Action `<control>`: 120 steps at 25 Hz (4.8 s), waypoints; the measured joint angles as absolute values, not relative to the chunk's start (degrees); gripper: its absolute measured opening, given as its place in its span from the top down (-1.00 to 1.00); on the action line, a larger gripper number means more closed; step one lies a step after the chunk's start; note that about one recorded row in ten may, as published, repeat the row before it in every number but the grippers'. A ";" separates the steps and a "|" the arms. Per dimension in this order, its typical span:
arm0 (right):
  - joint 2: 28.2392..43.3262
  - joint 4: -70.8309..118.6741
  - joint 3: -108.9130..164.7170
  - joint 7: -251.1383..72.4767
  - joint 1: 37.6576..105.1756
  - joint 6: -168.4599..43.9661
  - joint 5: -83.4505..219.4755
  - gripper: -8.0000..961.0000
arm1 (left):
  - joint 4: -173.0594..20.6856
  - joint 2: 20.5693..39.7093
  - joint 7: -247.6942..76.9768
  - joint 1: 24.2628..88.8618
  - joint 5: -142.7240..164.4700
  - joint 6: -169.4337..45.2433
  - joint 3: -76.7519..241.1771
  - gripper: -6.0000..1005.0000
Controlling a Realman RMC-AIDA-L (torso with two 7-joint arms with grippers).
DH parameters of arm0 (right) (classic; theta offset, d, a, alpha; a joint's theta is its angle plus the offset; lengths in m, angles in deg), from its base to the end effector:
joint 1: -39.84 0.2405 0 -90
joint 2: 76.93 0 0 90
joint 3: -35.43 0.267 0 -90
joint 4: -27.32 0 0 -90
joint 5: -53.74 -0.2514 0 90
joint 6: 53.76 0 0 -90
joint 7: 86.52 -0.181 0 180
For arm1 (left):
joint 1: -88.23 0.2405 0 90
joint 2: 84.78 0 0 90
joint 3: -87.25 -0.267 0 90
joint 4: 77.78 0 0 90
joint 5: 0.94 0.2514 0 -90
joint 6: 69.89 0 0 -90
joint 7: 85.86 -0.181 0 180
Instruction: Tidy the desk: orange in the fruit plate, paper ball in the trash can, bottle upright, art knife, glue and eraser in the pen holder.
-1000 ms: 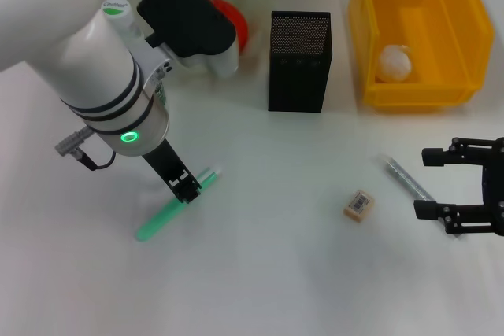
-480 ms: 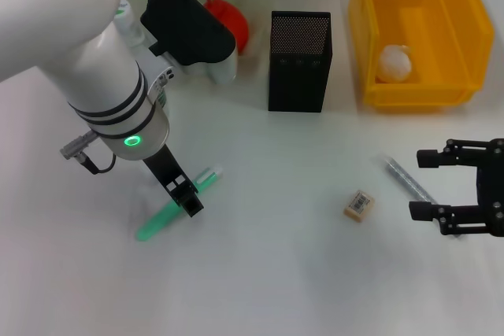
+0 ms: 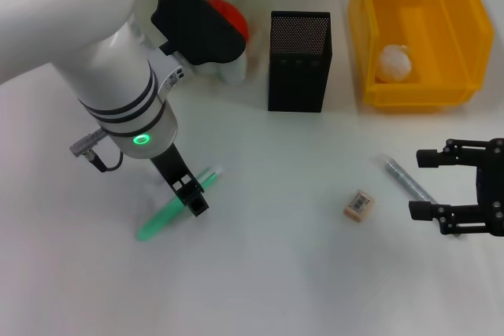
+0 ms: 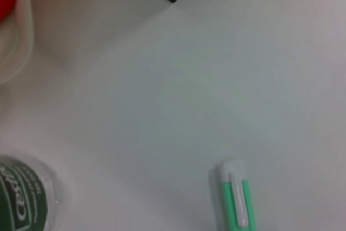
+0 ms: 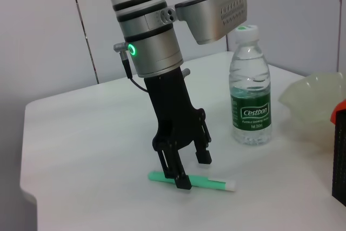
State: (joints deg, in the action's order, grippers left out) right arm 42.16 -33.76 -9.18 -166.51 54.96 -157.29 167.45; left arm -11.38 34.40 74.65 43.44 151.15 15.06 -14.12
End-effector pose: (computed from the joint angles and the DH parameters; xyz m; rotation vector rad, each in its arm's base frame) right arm 0.3022 0.3087 0.0251 -2.8210 0.4312 0.5457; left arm -0.1678 0.3934 -0.1165 -2.5718 -0.7626 0.8716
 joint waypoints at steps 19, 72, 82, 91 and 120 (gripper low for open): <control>42.16 -33.67 -9.30 -166.49 54.74 -157.21 167.59 -0.59 | -14.27 34.41 74.30 42.26 150.07 12.44 -15.15 -0.38; 42.17 -32.61 -6.43 -167.38 54.69 -157.24 168.09 -0.59 | 5.56 34.04 51.55 56.41 119.15 -13.40 -0.62 0.47; 42.17 -32.12 -6.40 -167.37 55.74 -157.20 168.27 -0.59 | -12.07 34.24 42.76 48.69 108.74 -26.56 -2.26 0.42; 42.16 -31.98 -6.40 -167.20 56.05 -157.08 168.27 -0.59 | -19.66 34.27 37.12 46.11 102.10 -35.05 -6.28 0.37; 42.19 -48.70 -8.56 -183.92 57.86 -158.86 169.33 -0.59 | -10.93 33.53 17.11 61.67 93.66 -9.76 7.02 -0.46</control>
State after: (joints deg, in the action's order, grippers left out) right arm 42.19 -48.70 -8.56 -183.92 57.86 -158.86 169.33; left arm -10.93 33.53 17.11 61.67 93.66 -9.76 7.02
